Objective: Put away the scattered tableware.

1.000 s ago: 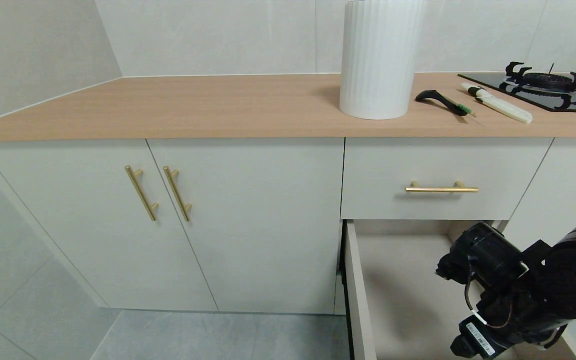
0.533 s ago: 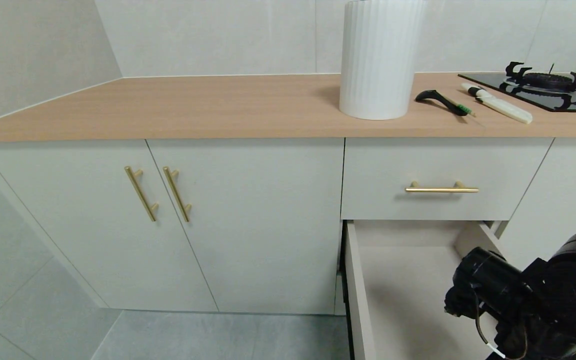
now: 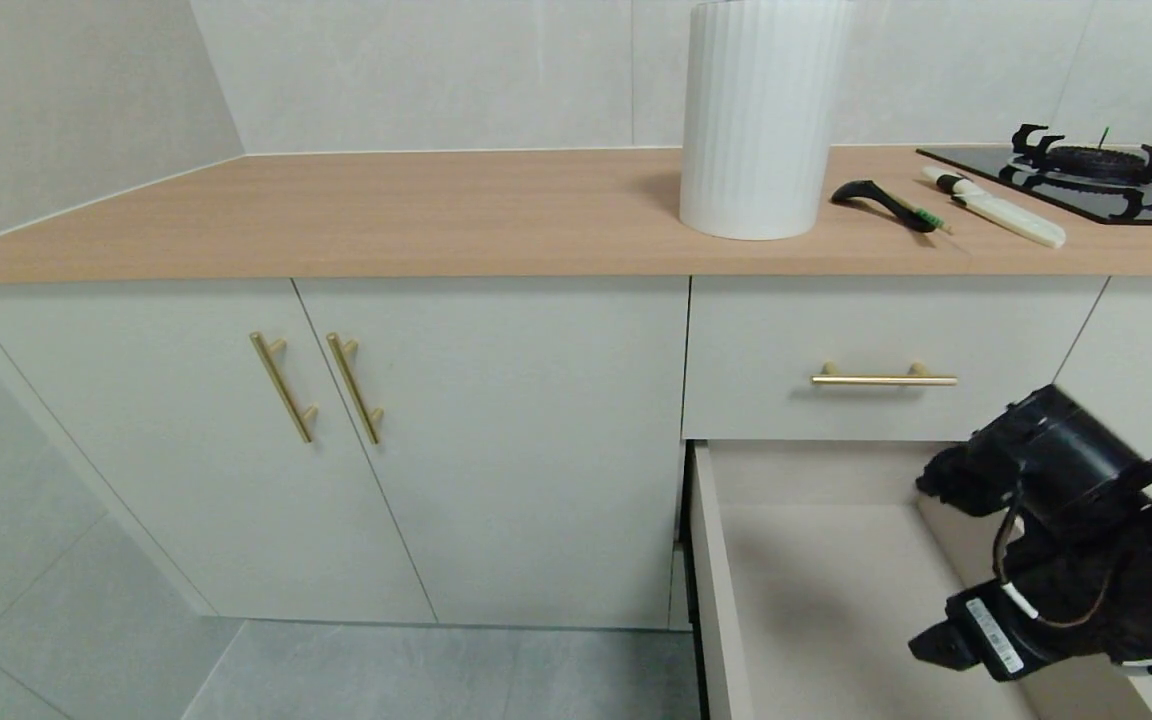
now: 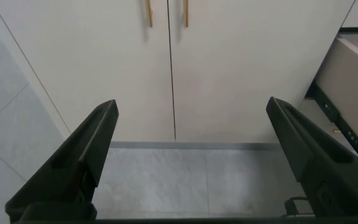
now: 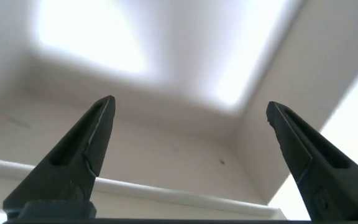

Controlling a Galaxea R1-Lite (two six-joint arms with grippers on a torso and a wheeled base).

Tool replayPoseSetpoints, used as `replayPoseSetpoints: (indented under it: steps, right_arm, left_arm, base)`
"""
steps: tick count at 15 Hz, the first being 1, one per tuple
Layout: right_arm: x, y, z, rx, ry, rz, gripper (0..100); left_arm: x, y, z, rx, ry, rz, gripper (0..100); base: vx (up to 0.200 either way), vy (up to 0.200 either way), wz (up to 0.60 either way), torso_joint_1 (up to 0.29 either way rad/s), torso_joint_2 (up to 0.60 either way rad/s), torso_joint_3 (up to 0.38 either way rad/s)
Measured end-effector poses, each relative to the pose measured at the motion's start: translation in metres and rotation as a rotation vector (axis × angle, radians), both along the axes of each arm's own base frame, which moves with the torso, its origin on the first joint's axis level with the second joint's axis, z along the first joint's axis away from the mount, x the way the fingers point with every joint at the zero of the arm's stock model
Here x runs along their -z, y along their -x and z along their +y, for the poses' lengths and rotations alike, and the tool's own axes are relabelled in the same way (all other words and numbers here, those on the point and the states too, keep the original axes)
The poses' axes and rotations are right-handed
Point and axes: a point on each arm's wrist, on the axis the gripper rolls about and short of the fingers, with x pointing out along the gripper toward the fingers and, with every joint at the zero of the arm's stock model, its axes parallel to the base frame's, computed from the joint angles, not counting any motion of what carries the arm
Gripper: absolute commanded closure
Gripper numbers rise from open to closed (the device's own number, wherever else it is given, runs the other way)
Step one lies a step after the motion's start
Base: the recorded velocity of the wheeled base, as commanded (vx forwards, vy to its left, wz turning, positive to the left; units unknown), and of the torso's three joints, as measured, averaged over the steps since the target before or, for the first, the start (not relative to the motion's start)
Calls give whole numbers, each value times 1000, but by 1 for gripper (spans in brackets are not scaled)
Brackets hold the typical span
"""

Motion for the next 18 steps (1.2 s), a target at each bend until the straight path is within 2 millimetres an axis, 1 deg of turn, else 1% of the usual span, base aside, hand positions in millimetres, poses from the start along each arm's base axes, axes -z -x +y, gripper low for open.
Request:
replayPoseSetpoints:
  steps: [2,4,5,9,12,18]
  right_arm:
    - [-31,11,-14,20,-73,-118,0]
    - [-50,18,-30,37,-105,-210,0]
    - [-55,20,-34,48,-115,-242,0]
    - [-64,23,-40,70,-142,-314,0]
    - [-66,24,-41,73,-149,-333,0]
    - [-67,25,-41,75,-149,-336,0]
  left_arm:
    - [0,0,0,0,0,0,0]
    - [0,0,0,0,0,0,0]
    - [0,0,0,0,0,0,0]
    - [0,0,0,0,0,0,0]
    - [0,0,0,0,0,-1,0]
    - [0,0,0,1,0,0,0]
  base:
    - [0,0,0,0,0,0]
    - [0,0,0,0,0,0]
    - [0,0,0,0,0,0]
    - [0,0,0,5,-31,-26]
    - [0,0,0,61,-238,-264]
    - [0,0,0,137,-487,-310]
